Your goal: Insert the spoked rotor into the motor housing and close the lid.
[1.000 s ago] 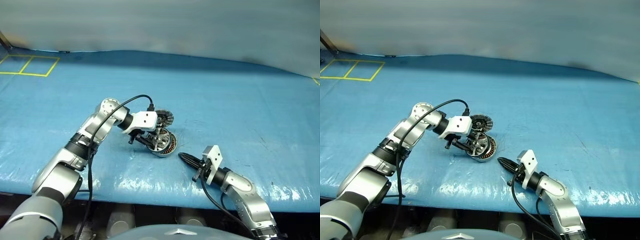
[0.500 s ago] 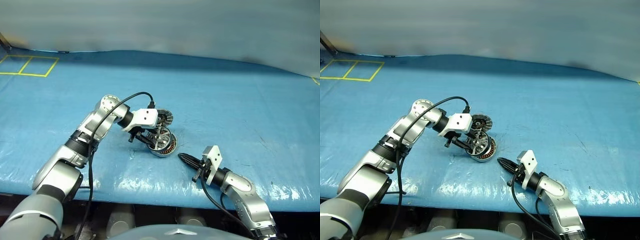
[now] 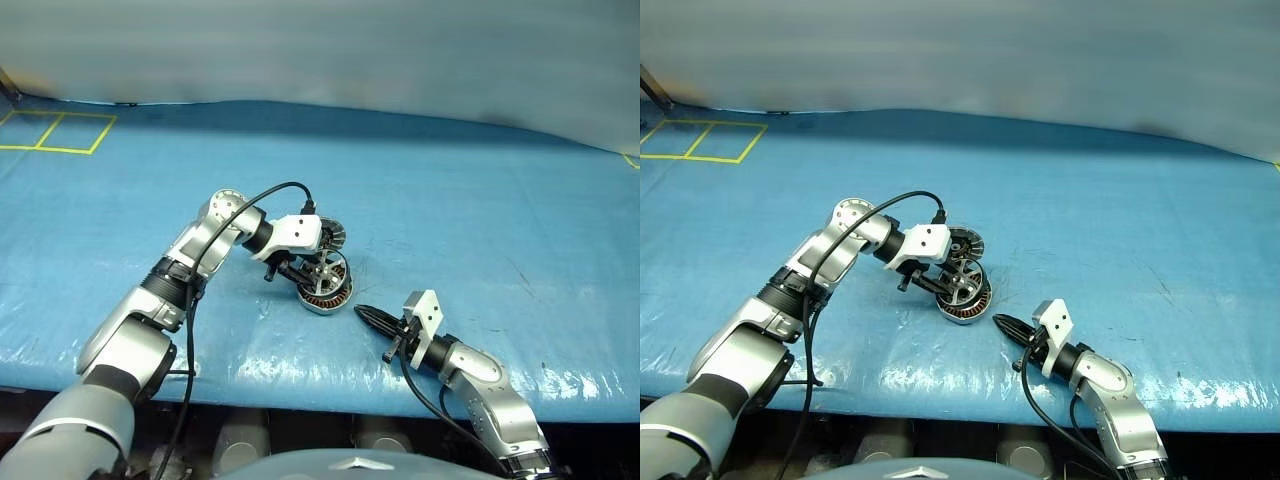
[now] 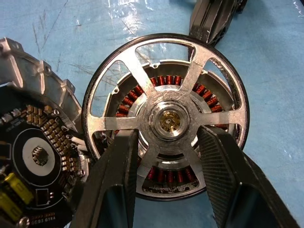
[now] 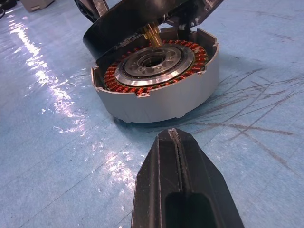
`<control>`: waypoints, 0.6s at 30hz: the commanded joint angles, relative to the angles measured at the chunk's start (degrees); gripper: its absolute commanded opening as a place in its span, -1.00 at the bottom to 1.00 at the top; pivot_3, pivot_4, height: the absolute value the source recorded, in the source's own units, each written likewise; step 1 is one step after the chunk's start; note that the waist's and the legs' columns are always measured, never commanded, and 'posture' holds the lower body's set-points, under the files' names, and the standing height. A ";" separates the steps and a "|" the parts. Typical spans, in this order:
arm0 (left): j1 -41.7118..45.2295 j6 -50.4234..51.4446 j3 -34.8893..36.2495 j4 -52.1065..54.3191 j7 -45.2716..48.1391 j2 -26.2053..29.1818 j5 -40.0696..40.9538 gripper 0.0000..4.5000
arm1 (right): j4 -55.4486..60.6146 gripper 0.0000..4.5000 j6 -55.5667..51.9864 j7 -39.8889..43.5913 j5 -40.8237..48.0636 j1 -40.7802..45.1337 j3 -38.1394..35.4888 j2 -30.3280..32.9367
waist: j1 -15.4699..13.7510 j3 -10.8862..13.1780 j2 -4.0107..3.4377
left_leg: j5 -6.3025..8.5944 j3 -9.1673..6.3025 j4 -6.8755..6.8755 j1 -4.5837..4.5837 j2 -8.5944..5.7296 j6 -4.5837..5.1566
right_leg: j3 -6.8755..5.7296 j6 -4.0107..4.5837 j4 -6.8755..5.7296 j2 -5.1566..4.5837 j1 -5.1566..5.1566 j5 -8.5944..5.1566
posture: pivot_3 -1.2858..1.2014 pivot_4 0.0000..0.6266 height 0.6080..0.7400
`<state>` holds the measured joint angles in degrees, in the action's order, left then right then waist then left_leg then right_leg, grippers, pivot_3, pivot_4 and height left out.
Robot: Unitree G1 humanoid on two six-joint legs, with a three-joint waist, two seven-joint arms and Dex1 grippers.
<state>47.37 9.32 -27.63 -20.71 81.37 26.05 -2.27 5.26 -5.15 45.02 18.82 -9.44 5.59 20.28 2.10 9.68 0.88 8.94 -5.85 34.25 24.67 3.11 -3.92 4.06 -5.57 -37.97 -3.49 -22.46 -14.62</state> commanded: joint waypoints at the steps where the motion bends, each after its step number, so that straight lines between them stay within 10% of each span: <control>1: 1.37 -0.88 0.47 -0.10 0.25 -0.19 -0.10 -0.27 | 1.42 -1.00 1.17 0.12 0.48 -0.40 -0.60 -0.03 | 0.02 0.00 0.00 | 0.00 0.00 0.00 0.00 0.00 0.00 | 0.00 0.00 0.00 0.00 0.00 0.00 | 0.03 -0.52 1.00; 16: 0.63 -1.25 0.03 0.57 1.65 1.02 -0.66 -0.27 | 1.03 -1.00 1.63 -0.96 -0.80 0.32 -0.46 -0.13 | 0.01 0.00 0.00 | 0.00 0.00 0.00 0.00 0.00 0.00 | 0.00 0.00 0.00 0.00 0.00 0.00 | 0.03 -0.52 1.00; 18: 0.59 -2.25 0.06 0.42 1.14 0.93 -1.02 0.03 | 1.07 -1.00 1.71 -1.27 -1.06 0.40 -0.42 -0.13 | 0.01 0.00 0.00 | 0.00 0.00 0.00 0.00 0.00 0.00 | 0.00 0.00 0.00 0.00 0.00 0.00 | 0.03 -0.52 1.00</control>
<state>47.41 8.53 -27.84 -21.00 82.68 26.83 -3.08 5.25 -4.77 43.93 17.95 -9.32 5.60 20.26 2.11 9.68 0.88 8.93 -5.85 34.25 24.67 3.11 -3.92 4.06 -5.57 -37.97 -3.49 -22.46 -14.62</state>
